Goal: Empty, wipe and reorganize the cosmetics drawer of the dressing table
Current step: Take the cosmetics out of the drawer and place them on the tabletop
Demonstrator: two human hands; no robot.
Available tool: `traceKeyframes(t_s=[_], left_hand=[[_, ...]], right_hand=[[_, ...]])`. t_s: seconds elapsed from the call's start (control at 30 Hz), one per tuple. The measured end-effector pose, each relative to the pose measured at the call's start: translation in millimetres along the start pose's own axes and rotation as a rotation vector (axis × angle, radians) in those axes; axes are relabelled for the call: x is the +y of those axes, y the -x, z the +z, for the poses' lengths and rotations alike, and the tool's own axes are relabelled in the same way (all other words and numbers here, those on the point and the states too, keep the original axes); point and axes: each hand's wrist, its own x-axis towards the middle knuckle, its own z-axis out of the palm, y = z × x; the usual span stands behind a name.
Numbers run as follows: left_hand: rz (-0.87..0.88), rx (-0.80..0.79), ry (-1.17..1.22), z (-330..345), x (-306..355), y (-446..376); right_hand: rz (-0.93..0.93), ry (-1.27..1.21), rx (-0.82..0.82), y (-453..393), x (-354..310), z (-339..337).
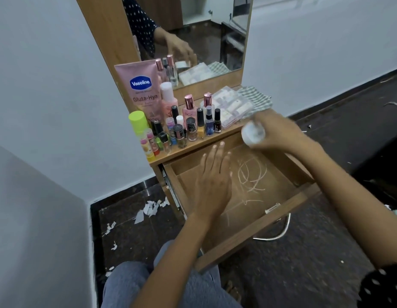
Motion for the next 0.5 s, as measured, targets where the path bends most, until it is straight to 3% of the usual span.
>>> traceKeyframes(t_s=[0.1,0.37,0.5], left_hand=[[0.021,-0.035,-0.071,4.4,11.2,-19.0],[0.056,-0.217,-0.355,26.5,15.7,-73.7],[0.043,-0.297,-0.427,31.5,12.4,-91.6]], right_hand=[[-0.004,-0.078,0.15,-42.3,-12.0,-14.8],[-0.031,-0.294,0.023,-92.1,-6.9,-4.3],[0.048,-0.422,0.1,-81.6,29.1,1.1]])
